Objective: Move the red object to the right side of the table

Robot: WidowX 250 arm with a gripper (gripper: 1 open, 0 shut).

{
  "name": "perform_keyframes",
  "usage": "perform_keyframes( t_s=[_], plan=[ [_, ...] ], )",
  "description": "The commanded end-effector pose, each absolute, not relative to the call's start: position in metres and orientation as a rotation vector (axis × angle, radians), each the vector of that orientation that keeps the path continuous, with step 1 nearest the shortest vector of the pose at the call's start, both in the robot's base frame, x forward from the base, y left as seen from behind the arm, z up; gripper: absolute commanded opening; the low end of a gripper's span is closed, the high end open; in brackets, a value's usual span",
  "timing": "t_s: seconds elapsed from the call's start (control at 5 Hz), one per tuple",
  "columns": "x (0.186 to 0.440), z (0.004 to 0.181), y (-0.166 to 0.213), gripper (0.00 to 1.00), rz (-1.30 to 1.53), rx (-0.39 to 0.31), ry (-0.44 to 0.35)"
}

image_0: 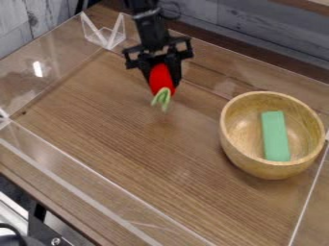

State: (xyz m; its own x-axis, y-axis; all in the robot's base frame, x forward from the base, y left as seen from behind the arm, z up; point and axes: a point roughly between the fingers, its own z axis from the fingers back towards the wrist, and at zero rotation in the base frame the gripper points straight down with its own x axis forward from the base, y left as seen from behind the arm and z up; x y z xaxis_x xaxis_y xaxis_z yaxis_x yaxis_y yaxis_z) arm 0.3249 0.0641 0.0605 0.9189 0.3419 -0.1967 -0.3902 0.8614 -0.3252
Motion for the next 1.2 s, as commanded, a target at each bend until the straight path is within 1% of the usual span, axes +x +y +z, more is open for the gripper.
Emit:
perform_keyframes(
  t_s=[0.0,0.2,0.6,0.8,1.0],
  plan=[
    [0.336,0.114,0.080,0.00,0.316,-0.376,0.024],
    [0.337,0.127,0.084,0.00,0.284,-0.384,0.025],
    [0.335,0.154,0.069,0.00,0.284,-0.432,-0.019],
    [0.326,0.171,0.045,0.00,0.224,-0.447,-0.014],
    [0.313,0.173,0.029,1.00,0.175,-0.447,0.013]
  ],
)
